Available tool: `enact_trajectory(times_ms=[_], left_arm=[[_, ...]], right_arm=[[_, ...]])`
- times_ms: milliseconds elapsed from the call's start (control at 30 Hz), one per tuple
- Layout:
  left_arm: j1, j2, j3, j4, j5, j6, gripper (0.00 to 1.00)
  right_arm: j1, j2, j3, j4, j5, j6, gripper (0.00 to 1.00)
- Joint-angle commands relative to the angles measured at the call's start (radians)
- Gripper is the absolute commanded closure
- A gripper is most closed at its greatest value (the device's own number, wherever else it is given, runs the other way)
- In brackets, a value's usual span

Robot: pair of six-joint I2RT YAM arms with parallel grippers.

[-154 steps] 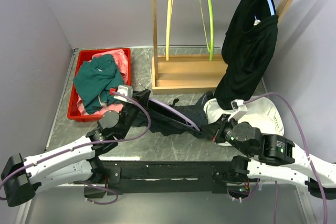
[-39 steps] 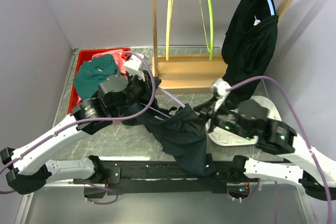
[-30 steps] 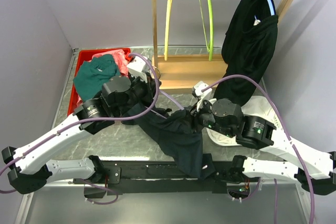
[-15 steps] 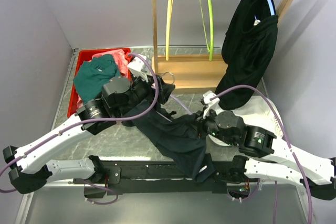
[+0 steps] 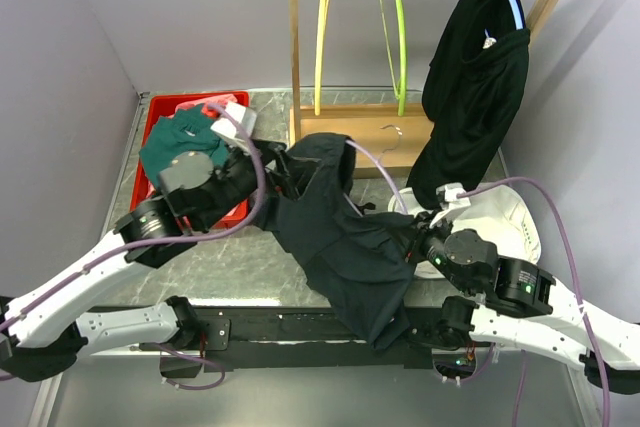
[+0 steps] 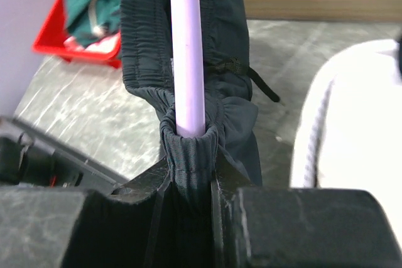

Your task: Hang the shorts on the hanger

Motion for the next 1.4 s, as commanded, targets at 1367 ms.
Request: enact_trajectory(times_ms=[1367], left_arm=[[-0.003,-0.024,0.039,-0.095,0.069,0.021,0.03]], right_arm=[[-1.081,0.721,0.917,0.073,-0.431,-0.221,1.00]])
